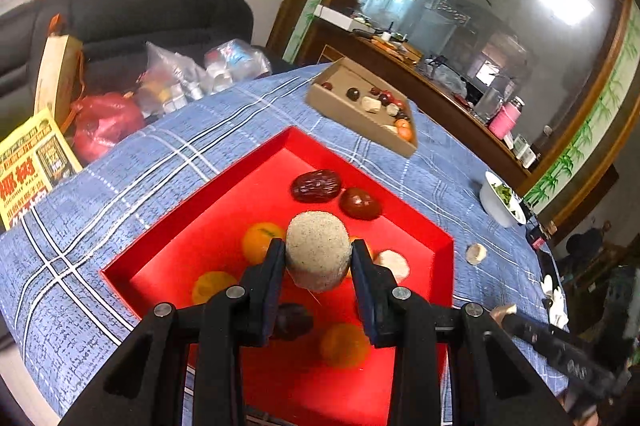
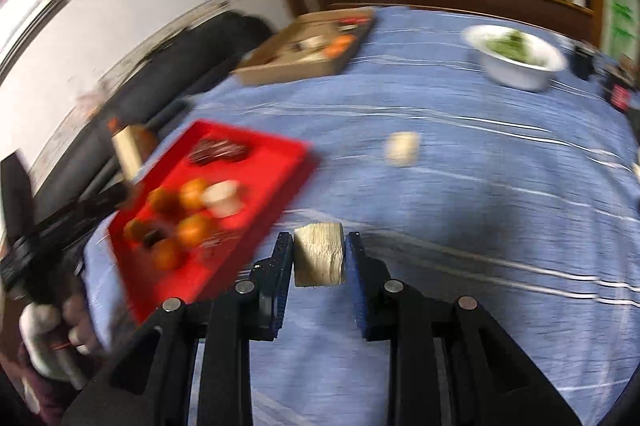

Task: Organize fruits
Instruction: 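Carry both white chunks into the red tray and open both grippers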

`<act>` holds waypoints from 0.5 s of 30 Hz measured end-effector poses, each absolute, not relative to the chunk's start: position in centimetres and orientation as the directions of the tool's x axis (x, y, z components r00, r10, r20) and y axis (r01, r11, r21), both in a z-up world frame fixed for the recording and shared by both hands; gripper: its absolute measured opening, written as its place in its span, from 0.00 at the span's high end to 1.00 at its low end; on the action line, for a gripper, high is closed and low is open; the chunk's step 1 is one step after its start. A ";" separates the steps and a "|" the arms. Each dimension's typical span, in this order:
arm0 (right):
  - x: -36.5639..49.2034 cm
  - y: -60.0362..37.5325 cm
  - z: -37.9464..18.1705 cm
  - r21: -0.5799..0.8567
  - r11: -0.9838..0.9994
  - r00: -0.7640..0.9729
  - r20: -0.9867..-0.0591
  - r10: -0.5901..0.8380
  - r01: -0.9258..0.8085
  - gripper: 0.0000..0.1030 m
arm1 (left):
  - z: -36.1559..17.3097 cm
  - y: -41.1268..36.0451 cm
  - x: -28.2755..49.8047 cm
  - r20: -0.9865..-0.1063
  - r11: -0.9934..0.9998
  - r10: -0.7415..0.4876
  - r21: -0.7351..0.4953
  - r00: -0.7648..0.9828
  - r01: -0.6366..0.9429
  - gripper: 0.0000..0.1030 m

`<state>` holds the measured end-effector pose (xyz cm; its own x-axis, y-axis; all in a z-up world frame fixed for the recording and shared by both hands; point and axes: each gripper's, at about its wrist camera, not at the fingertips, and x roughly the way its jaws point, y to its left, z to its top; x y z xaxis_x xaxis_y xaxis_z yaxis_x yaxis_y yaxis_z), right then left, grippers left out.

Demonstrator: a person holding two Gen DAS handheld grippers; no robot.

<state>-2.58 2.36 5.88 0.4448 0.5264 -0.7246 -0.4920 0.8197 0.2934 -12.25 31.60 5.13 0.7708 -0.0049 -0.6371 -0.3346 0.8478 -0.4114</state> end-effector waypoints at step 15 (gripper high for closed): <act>-9.5 16.3 4.2 0.125 0.677 0.334 -0.796 0.504 -0.725 0.75 | 3.6 32.7 -9.7 -0.656 0.840 -0.079 -0.450 0.751 -0.305 0.66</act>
<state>-9.47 16.32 4.17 0.3338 0.5042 -0.7965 -0.7251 0.6772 0.1247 -9.66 32.67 3.57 0.7505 -0.0791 -0.6561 -0.3047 0.8396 -0.4497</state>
